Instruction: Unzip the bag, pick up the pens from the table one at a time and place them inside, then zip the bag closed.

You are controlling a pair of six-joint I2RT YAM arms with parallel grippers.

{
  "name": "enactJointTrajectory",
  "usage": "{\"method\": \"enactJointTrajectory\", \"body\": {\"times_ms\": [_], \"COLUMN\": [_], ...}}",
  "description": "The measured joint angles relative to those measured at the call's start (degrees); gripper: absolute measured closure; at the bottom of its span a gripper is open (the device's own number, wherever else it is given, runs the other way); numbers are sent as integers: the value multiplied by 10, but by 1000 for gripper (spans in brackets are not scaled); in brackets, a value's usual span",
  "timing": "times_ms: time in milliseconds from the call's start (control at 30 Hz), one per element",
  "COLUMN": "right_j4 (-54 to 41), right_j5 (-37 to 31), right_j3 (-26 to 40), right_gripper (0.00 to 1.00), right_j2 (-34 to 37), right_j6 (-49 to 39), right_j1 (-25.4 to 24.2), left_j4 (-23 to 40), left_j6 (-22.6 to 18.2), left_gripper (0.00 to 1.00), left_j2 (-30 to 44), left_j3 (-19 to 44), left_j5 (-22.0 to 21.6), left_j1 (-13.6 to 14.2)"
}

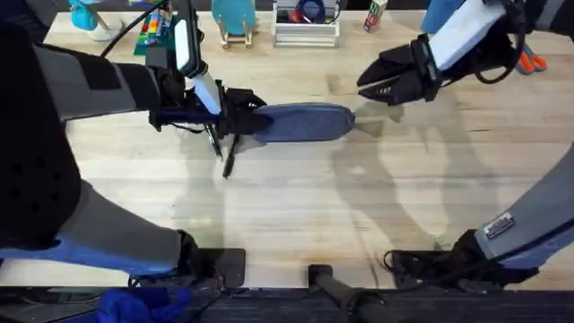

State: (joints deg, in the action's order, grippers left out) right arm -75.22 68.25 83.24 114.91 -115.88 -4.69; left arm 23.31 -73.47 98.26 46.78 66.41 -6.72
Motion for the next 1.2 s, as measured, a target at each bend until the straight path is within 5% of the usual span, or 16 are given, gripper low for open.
{"method": "enactJointTrajectory", "body": {"times_ms": [167,200,700,1200], "right_j4": [13,14,15,-47], "right_j5": [0,0,-111,-141], "right_j3": [0,0,0,0], "right_gripper": [101,33,7,6], "right_j2": [0,0,0,6], "right_j6": [-1,-3,-1,11], "right_j1": [0,0,-13,-10], "left_j4": [0,0,0,0], "left_j6": [0,0,0,0], "left_gripper": [957,957,957,957], "left_j2": [0,0,0,0], "left_j3": [0,0,0,0], "left_j5": [0,0,0,0], "left_j1": [0,0,0,0]}}
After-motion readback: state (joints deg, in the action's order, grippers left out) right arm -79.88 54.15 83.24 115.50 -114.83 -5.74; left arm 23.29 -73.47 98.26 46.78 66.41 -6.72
